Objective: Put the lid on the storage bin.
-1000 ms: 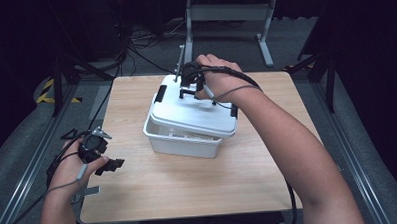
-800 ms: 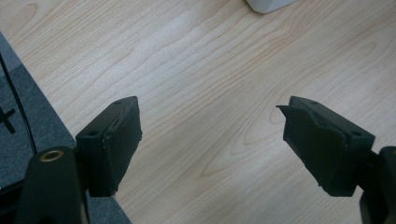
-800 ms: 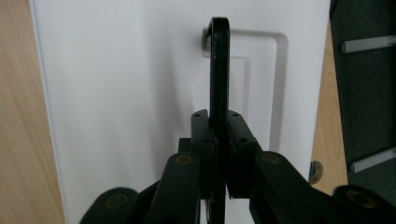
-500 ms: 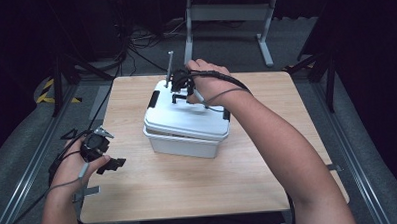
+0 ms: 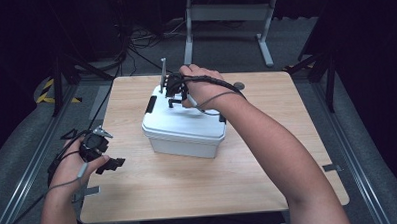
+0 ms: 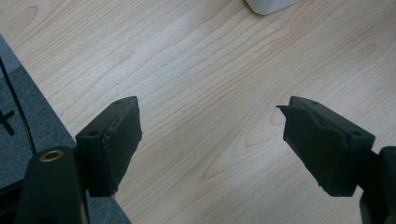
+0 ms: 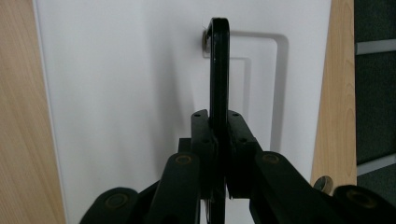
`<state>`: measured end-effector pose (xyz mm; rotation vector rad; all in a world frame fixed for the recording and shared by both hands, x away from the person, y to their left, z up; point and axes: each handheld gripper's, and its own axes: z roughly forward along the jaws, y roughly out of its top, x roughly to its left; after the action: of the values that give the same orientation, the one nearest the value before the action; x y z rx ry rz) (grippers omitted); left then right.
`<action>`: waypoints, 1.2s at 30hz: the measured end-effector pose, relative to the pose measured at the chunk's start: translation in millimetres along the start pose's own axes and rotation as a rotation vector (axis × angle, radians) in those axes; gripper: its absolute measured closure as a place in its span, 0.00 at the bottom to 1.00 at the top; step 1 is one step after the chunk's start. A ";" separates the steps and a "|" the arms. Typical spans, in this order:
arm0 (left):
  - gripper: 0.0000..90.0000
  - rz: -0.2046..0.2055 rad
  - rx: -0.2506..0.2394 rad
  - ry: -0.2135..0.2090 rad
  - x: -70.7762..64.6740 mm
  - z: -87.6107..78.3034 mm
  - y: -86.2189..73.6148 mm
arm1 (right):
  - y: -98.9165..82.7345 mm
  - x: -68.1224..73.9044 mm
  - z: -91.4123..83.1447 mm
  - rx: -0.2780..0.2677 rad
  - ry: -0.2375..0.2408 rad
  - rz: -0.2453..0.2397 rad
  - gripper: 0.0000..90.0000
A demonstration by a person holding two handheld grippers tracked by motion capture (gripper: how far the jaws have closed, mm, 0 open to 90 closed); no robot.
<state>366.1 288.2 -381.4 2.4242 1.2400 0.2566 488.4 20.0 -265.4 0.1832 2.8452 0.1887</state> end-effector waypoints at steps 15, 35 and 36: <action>0.22 0.000 0.000 -0.001 0.1 0.1 -0.1 | 4.5 1.2 9.6 0.000 0.004 -0.008 0.94; 0.22 0.006 0.006 -0.006 0.7 3.4 2.8 | -3.1 4.9 5.9 -0.041 0.037 0.047 0.73; 0.22 0.006 0.006 -0.006 0.7 3.4 2.8 | -3.1 4.9 5.9 -0.041 0.037 0.047 0.73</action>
<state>369.7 286.4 -383.3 2.4328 1.2324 0.2480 485.1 18.3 -272.9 0.2405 2.8729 0.2631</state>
